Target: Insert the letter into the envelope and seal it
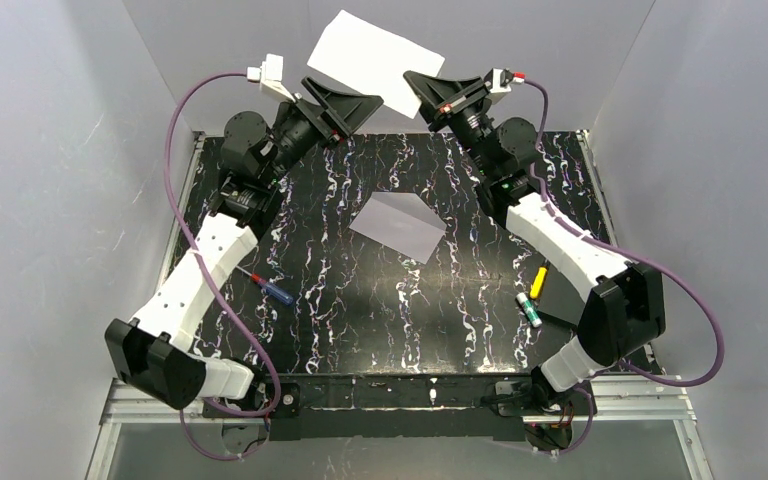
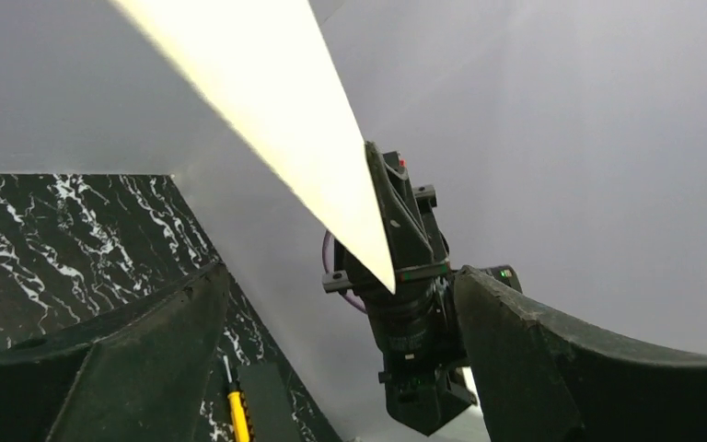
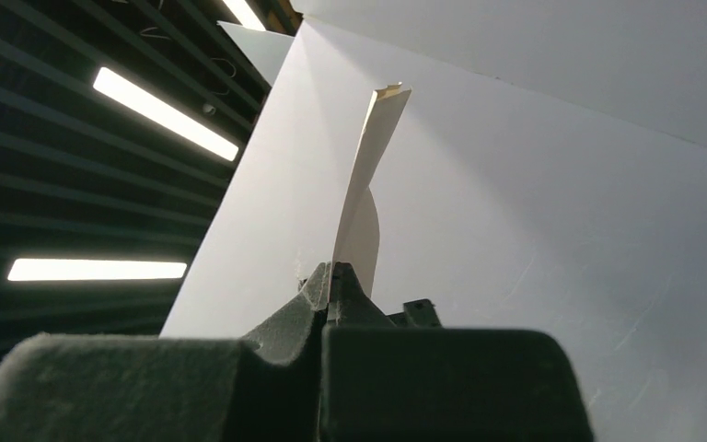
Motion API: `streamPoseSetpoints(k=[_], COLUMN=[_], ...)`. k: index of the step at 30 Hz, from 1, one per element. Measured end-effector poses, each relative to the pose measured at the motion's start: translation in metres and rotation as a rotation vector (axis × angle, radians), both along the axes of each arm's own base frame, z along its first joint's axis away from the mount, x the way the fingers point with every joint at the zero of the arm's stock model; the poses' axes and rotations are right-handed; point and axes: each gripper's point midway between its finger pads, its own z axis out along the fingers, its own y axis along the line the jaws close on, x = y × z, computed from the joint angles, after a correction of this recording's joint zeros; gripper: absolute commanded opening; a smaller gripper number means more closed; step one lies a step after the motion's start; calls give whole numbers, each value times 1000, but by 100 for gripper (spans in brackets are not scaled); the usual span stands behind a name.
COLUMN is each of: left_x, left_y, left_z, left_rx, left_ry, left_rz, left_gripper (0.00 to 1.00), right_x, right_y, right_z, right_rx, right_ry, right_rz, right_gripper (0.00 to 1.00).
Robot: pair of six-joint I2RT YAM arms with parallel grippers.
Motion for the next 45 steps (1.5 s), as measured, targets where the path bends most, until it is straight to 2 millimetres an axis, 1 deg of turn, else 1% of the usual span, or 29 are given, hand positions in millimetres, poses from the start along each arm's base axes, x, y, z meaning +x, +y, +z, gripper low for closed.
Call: streamPoseSetpoints(k=[4,6,8,12,19,20,21,23,24,25,27,28,29,30,32,33,35,37,39,41,43,45], left_x=[10,12,11,11,18,20,22,27,30,32,37,37,38,38,38,38,38,36,29,19,5,-9], left_y=[-2,-2,0,4,8,7,7,5,4,3,1,1,0,0,-1,-2,-2,-2,-4,-7,-13,-18], left_z=[6,11,18,30,37,39,41,41,40,38,34,32,29,27,15,8,-9,-23,-31,-36,-40,-44], left_rx=[-40,-61,-81,-122,-188,-198,-207,-219,-222,-224,-221,-219,-213,-205,-170,-151,-97,-44,-1,37,66,90], left_ry=[1,0,-7,-20,10,7,3,-4,-5,0,3,6,5,2,-3,0,12,19,11,-2,-10,-16], left_rz=[11,14,18,35,60,59,56,54,53,50,51,49,49,47,39,34,10,-28,-83,-154,-240,-323], left_gripper=[73,63,58,53,46,42,34,14,4,0,0,0,0,0,0,0,0,0,0,0,0,0], right_x=[-6,-9,-10,-14,-18,-18,-19,-19,-19,-20,-18,-17,-15,-13,-8,-4,1,0,-6,-12,-21,-30], right_y=[3,4,4,1,5,6,6,7,7,8,8,8,8,7,4,-1,-14,-30,-43,-47,-45,-37], right_z=[14,18,22,25,25,24,23,22,22,21,17,13,7,1,-18,-29,-44,-53,-55,-51,-42,-37], right_rx=[35,30,22,10,5,4,2,-1,-2,-3,-10,-20,-38,-61,-143,-198,-310,-438,-558,-657,-743,-798], right_ry=[-5,-11,-15,-28,-31,-29,-28,-29,-29,-29,-21,-18,-13,-11,5,13,21,-5,-57,-121,-213,-308], right_rz=[13,17,13,-1,34,40,45,51,51,53,52,49,48,43,24,0,-53,-113,-161,-179,-163,-105], right_gripper=[1,1,1,1,1,1,1,1,5,17,55,67,76,80,86,87,87,87,91,92,92,92])
